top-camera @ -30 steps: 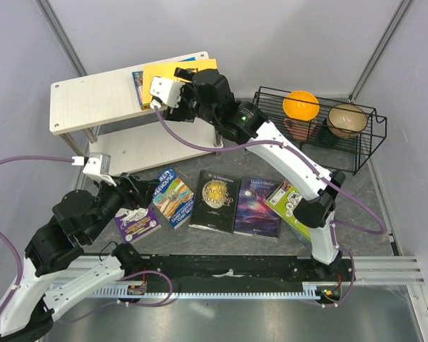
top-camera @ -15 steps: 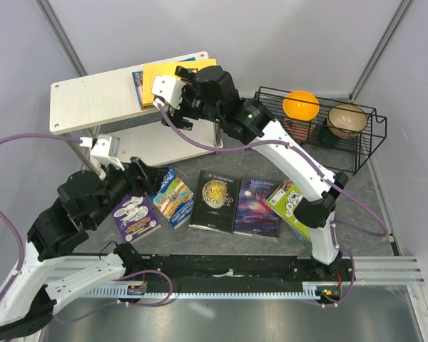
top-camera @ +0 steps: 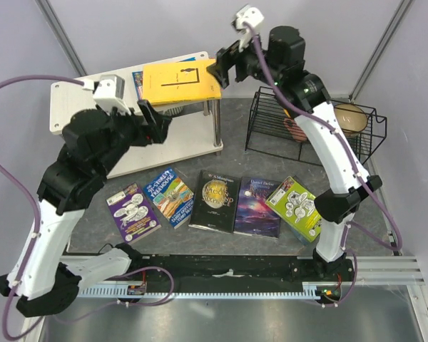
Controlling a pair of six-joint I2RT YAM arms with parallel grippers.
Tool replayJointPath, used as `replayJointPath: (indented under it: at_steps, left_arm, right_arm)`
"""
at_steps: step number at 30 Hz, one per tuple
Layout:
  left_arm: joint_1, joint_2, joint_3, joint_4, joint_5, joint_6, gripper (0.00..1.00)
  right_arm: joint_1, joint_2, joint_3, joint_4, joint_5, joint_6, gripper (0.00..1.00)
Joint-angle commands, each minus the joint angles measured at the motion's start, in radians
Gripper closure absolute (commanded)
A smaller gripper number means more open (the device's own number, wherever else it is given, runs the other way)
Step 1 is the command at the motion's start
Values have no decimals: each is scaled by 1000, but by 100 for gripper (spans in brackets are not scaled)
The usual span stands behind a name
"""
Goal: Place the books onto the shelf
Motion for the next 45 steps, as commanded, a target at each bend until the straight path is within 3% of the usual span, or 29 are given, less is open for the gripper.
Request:
replayJointPath:
  at_steps: [1, 5, 14, 31, 45]
  left_arm:
    - [202, 84, 120, 35, 235, -3, 13]
    - [330, 173, 188, 48, 355, -80, 12]
    - [562, 297, 203, 90, 507, -178, 13]
    - [582, 388, 176, 117, 533, -161, 16]
    - [582, 434, 172, 124, 561, -132, 22]
  right_arm:
    - [-116, -12, -54, 142, -159, 361, 8]
    - [-187, 42, -79, 220, -276, 562, 12]
    - [-191, 134, -71, 288, -321, 677, 25]
    - [-165, 165, -117, 285, -289, 682, 30]
    - [-116, 203, -51, 287, -246, 650, 42]
